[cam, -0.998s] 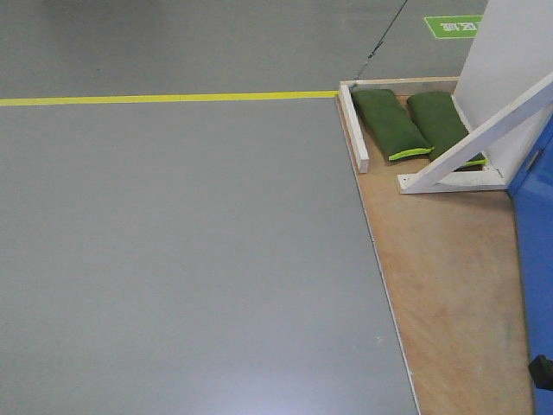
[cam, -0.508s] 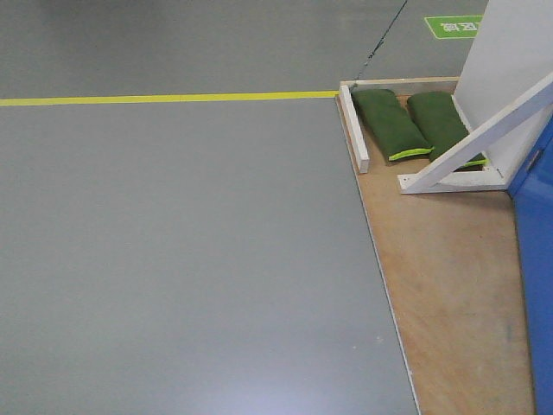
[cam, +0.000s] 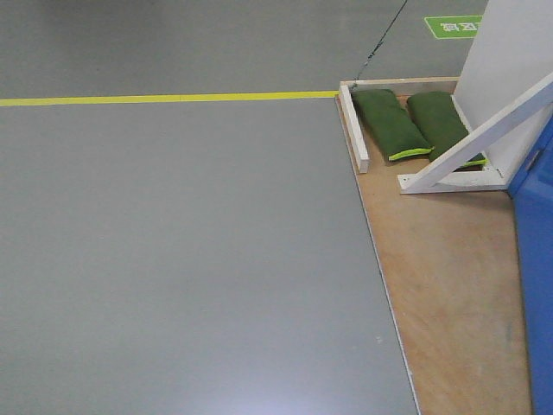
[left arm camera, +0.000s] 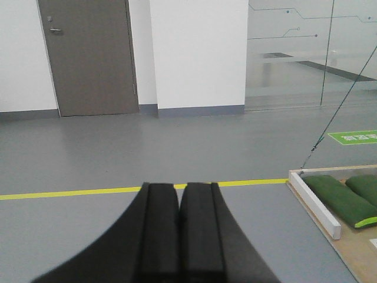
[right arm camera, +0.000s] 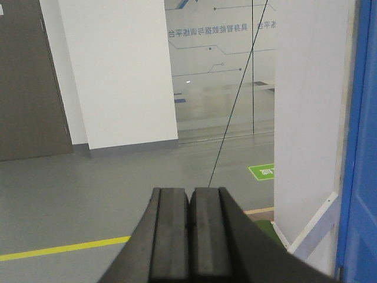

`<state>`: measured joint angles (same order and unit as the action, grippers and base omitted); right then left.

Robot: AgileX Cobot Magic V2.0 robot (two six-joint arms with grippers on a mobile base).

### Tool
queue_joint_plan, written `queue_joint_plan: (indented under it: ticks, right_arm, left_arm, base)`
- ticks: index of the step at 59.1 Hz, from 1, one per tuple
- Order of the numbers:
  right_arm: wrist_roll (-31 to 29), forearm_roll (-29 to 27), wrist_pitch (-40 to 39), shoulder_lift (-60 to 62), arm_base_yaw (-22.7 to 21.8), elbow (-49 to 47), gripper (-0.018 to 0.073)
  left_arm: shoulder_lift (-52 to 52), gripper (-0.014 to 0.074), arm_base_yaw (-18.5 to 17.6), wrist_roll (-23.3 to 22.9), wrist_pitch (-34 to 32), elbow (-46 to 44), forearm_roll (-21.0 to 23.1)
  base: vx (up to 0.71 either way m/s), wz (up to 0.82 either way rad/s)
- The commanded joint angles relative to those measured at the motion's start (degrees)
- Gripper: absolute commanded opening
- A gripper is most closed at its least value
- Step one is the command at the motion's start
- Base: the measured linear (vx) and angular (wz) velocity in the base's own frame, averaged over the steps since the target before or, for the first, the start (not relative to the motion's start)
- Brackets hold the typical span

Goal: Move to blue door and open it

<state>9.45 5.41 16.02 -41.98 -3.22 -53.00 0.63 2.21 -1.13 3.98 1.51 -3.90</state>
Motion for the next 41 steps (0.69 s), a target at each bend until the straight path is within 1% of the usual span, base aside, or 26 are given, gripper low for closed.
queue_joint_plan:
  ticks: [1,8,10,13,17,20,22,23,24,27,31,35,40,41]
  right_arm:
    - [-0.08,0.11,-5.01,-1.4,-0.4,-1.99,-0.0001]
    - [-0.08,0.04,-4.99,-3.32,-1.12,-1.99,-0.0001]
    - [-0.08,-0.01,-5.82,-4.06,-2.45,-2.13,-0.0001]
    - [-0.08,-0.13,-7.51,-5.1,-5.68,-2.26,-0.0001]
    - [-0.08,-0.8,-11.84,-6.31,-12.65,-2.26,-0.0001]
    - [-0.08,-1.35,-16.02,-7.04,-19.42,-2.26,-0.0001]
    - [-0.08,-1.91,-18.82,-7.35,-22.96,-2.26,-0.0001]
    - [-0.08,-2.69,-20.88,-7.65,-25.64,-2.26,-0.0001]
    - [-0.08,-3.3,-22.35,-7.82,-27.41,-2.26,-0.0001]
    - [-0.08,-6.13,-27.72,-8.53,-34.26,-2.26,-0.0001]
    - [-0.08,-11.91,-35.22,-9.42,-42.16,-2.26,-0.0001]
    - [-0.08,-20.33,-42.18,-10.61,-49.17,-2.26,-0.0001]
    - [-0.08,-29.01,-47.44,-12.27,-56.11,-2.52,-0.0001]
    - [-0.08,-32.3,-47.9,-12.8,-57.55,-2.96,-0.0001]
  left_arm:
    - [0.8,0.0073,-0.46,-0.37,-4.62,-1.71,0.1]
    - [0.8,0.0073,-0.46,-0.37,-4.62,-1.71,0.1]
    - [0.8,0.0073,-0.46,-0.37,-4.62,-1.71,0.1]
    - [0.8,0.0073,-0.46,-0.37,-4.62,-1.71,0.1]
    - [0.8,0.0073,-0.46,-0.37,-4.62,-1.71,0.1]
    - [0.8,0.0073,-0.46,-0.37,-4.62,-1.71,0.1]
    - [0.8,0.0073,-0.46,-0.37,-4.62,-1.71,0.1]
    - [0.8,0.0073,-0.46,-0.37,-4.62,-1.71,0.1]
    - [0.8,0.0073,-0.46,-0.37,-4.62,-1.71,0.1]
    - [0.8,0.0073,-0.46,-0.37,-4.62,-1.71,0.1]
    - [0.8,0.0073,-0.46,-0.37,-4.62,-1.71,0.1]
    - [0.8,0.0073,-0.46,-0.37,-4.62,-1.71,0.1]
    - [0.8,0.0073,-0.46,-0.37,-4.62,-1.71,0.1]
    - [0.8,0.0073,-0.46,-0.37,-4.62,-1.71,0.1]
  base:
    - [0.0,0.0]
    - [0.0,0.0]
    - [0.0,0.0]
    - [0.0,0.0]
    - [0.0,0.0]
    - [0.0,0.0]
    - [0.0,0.0]
    - [0.0,0.0]
    - [0.0,0.0]
    - [0.0,0.0]
    - [0.0,0.0]
    - [0.0,0.0]
    - [0.0,0.0]
    - [0.0,0.0]
